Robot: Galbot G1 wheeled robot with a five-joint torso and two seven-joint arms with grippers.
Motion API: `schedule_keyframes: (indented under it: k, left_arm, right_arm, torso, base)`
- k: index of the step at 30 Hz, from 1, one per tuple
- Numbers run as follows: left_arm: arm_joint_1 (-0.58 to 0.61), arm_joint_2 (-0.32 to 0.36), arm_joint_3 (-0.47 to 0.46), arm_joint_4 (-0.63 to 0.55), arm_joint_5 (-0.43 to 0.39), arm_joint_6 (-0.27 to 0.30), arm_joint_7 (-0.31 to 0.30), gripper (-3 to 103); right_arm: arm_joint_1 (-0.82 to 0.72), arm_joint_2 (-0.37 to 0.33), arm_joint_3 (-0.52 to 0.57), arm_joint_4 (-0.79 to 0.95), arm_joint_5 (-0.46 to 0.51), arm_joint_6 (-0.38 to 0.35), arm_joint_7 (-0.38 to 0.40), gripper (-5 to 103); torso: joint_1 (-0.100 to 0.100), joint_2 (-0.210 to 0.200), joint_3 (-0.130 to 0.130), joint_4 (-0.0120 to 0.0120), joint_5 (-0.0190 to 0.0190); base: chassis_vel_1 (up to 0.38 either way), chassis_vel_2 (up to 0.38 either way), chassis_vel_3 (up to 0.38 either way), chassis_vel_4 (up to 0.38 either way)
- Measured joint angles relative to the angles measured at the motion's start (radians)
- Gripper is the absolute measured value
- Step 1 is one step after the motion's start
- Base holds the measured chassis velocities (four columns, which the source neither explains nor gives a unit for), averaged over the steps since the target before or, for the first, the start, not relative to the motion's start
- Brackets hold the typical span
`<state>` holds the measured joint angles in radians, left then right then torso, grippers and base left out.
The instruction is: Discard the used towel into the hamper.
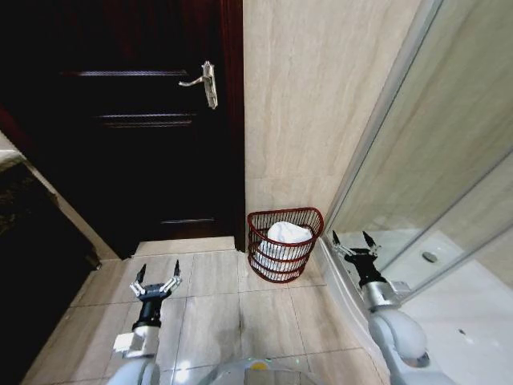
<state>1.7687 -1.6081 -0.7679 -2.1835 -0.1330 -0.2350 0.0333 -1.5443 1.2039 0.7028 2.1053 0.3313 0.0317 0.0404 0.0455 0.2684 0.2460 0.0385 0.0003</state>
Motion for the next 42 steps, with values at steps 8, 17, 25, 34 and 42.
schedule_keyframes:
  k: [8, 17, 25, 34, 42]
  left_arm:
    - [-0.009, 0.0, 0.048, -0.079, 0.046, 0.066, -0.052, 100]
    - [0.011, 0.0, 0.096, -0.083, 0.096, 0.047, -0.056, 100]
    - [0.032, 0.0, 0.062, -0.098, 0.07, 0.04, -0.057, 100]
    - [0.04, 0.0, 0.072, -0.077, 0.072, 0.027, -0.06, 100]
    - [0.045, 0.0, 0.077, -0.101, 0.071, 0.042, -0.074, 100]
  right_arm:
    - [0.014, -0.029, -0.001, -0.017, -0.008, 0.005, 0.005, 100]
    - [0.01, -0.024, -0.024, 0.002, -0.031, -0.017, 0.02, 100]
    - [0.003, -0.021, -0.022, 0.026, -0.027, -0.047, 0.032, 100]
    - [-0.007, -0.024, -0.029, 0.052, -0.021, -0.059, 0.034, 100]
    - [-0.008, -0.003, -0.045, 0.087, -0.022, -0.068, 0.033, 100]
  torso:
    - [0.0, 0.0, 0.0, 0.0, -0.0001]
    - [0.0, 0.0, 0.0, 0.0, -0.0004]
    - [0.0, 0.0, 0.0, 0.0001, -0.0003]
    - [0.0, 0.0, 0.0, 0.0, -0.0003]
    - [0.0, 0.0, 0.0, 0.0001, -0.0002]
  base:
    - [0.0, 0.0, 0.0, 0.0]
    - [0.0, 0.0, 0.0, 0.0]
    - [0.0, 0.0, 0.0, 0.0]
    - [0.0, 0.0, 0.0, 0.0]
    - [0.0, 0.0, 0.0, 0.0]
